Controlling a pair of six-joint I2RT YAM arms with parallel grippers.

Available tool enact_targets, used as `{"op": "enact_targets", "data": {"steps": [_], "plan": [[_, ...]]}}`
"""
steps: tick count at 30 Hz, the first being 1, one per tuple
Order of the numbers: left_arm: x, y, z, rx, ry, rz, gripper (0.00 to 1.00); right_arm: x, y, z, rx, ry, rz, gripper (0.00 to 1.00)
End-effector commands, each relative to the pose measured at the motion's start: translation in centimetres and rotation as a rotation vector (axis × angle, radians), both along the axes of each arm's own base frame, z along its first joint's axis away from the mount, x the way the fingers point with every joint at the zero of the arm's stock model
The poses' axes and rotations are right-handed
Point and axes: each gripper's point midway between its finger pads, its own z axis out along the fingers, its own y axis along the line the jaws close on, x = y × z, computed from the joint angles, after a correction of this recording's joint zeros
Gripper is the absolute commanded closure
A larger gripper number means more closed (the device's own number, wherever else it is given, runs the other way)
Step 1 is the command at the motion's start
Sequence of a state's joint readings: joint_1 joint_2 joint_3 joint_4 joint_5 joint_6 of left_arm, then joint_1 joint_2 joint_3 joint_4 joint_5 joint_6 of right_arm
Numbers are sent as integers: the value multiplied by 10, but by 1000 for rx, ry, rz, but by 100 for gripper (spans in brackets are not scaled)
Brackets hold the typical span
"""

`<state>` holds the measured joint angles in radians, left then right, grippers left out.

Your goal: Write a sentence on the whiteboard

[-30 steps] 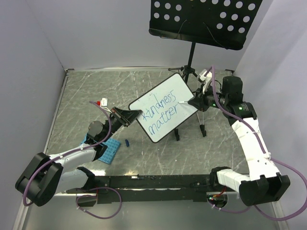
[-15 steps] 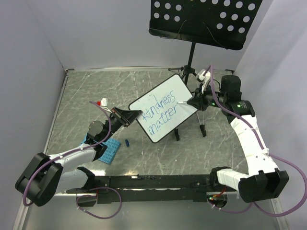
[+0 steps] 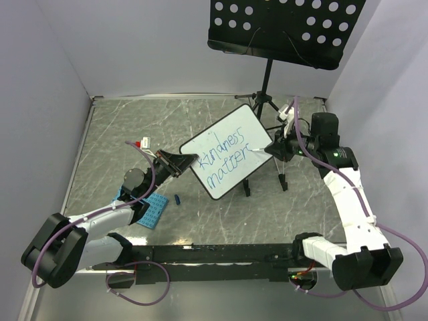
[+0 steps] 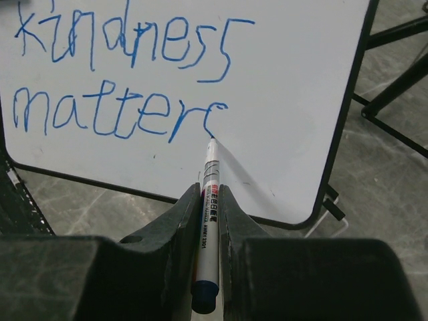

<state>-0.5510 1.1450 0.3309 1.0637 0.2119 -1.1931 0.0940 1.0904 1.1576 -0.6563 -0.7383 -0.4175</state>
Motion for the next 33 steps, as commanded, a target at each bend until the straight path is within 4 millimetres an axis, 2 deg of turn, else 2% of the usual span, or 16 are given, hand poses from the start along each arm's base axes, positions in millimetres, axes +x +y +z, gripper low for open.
{"op": "enact_targets", "data": {"steps": [1,7,14,19,22,25,27,33], "plan": [[-19,12,74,-169,-199,-14,99,1,-13,-4,-34,-14,-38,100],[-19,12,74,-168,-200,-13,99,-11,-9,-13,-21,23,-1,100],[-18,9,73,-171,-196,-23,99,-30,11,-12,23,53,85,100],[-16,8,70,-165,-187,-24,99,-37,22,16,72,5,126,100],[-16,8,69,-159,-187,-21,99,-41,25,57,103,-82,141,100],[-17,9,67,-151,-186,-20,99,-45,23,77,110,-136,129,100],[-18,9,66,-146,-191,-19,99,-47,22,79,108,-145,122,100],[-21,10,65,-130,-200,-20,99,-43,16,67,91,-156,84,100]]}}
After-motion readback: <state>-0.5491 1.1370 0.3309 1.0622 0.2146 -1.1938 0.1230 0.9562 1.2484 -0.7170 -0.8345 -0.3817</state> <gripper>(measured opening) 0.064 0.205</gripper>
